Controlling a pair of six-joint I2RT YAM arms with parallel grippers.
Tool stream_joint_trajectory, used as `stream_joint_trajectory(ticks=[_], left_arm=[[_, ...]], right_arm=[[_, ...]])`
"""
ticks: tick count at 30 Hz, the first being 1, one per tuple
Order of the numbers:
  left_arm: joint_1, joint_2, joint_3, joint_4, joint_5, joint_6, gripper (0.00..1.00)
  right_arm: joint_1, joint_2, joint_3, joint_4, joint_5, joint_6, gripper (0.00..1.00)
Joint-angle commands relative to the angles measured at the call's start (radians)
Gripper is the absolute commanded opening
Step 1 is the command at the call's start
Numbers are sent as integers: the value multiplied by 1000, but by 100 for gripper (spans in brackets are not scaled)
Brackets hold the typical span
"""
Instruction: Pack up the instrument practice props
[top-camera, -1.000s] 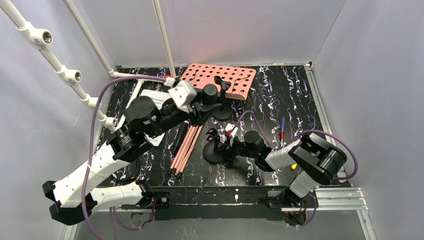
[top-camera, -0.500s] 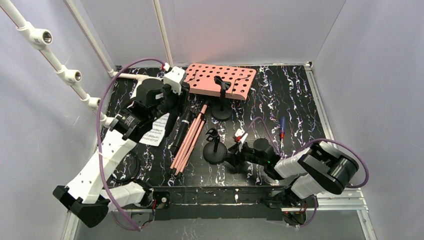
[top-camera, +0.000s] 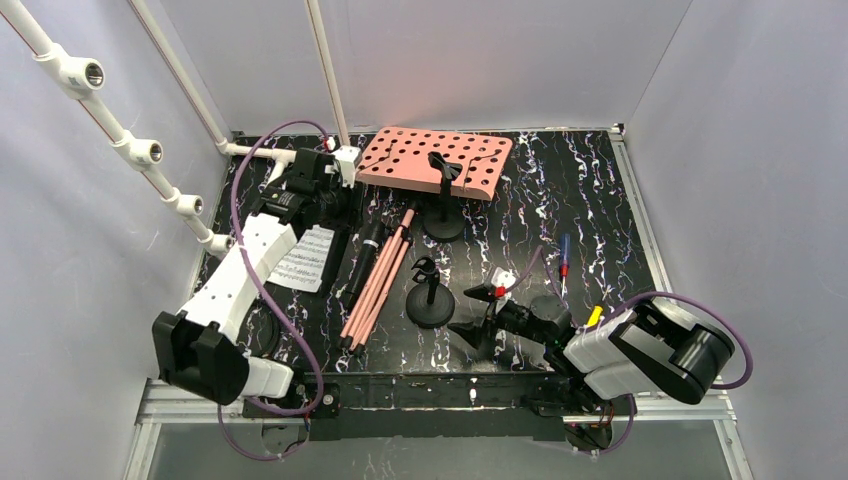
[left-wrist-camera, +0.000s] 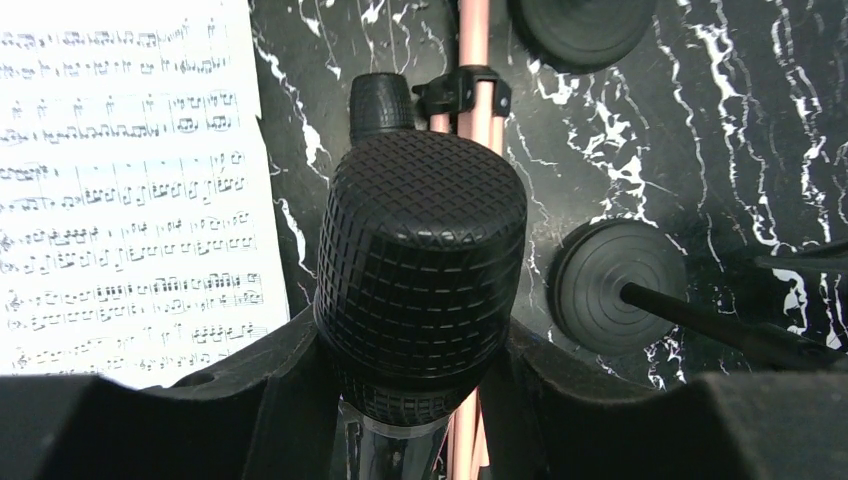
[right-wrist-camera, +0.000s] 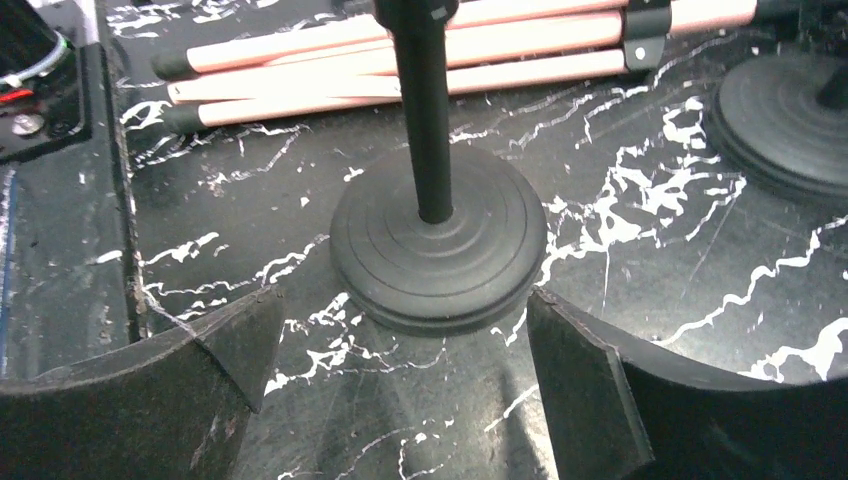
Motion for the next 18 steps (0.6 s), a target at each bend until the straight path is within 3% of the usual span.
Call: stream_joint_trajectory(ticks=[1, 18], left_arm=[[43, 48, -14, -29, 73, -2, 5], [85, 345, 76, -39, 171, 49, 12]], right_arm=[[-1, -3, -47, 205, -45, -15, 99], [-3, 21, -28, 145, -31, -24, 99]])
